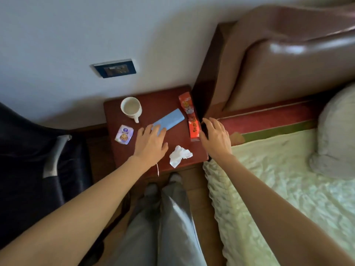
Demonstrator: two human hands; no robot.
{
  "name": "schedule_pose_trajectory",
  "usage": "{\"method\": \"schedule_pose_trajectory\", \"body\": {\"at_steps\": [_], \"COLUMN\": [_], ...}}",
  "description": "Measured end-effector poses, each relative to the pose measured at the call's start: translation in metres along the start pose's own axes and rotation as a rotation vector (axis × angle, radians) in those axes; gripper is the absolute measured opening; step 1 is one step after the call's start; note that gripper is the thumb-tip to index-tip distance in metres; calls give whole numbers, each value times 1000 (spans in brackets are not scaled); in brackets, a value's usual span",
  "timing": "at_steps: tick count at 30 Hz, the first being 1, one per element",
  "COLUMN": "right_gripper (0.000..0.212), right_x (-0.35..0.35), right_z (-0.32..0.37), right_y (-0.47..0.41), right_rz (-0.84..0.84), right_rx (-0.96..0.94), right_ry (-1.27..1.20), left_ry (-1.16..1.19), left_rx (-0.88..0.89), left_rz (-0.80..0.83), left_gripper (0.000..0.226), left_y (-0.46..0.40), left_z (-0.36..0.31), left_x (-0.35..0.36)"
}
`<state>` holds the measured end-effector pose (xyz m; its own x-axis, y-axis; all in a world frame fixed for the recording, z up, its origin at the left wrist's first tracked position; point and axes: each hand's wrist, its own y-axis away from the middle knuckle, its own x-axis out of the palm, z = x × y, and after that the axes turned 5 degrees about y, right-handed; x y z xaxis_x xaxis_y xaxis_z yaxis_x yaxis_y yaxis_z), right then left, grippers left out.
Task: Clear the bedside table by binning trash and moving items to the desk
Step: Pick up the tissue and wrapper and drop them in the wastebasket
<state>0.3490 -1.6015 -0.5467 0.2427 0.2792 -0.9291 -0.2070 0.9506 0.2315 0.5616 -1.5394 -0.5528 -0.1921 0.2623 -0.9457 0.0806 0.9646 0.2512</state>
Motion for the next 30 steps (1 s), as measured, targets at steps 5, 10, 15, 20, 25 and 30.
{"method": "schedule_pose_trajectory", "body": {"at_steps": [5,10,15,20,25,30], "right_gripper": [48,38,40,42,44,44], "right_x": [57,104,135,151,157,156], "right_z": [-27,-46,-61,-73,-78,-68], "right_y": [-13,-19,-19,-15,-15,-29], "right_rz": [18,-46,-113,-112,-102,-119], "right_rx": [3,-10,0,8,10,-17], "right_ry": [-64,-125,-176,-180,-183,-196], "left_ry": [69,135,254,305,421,642], "left_rx": [7,35,33,3,-69,-265], "left_rz": [41,124,23,-156,-308,-294], "left_gripper": [61,83,76,53,37,36], "left_y": [-7,-8,-13,-21,-24,-19], "left_z": [-20,-39,-44,-42,-42,-45], "left_x": [80,151,194,215,221,203]}}
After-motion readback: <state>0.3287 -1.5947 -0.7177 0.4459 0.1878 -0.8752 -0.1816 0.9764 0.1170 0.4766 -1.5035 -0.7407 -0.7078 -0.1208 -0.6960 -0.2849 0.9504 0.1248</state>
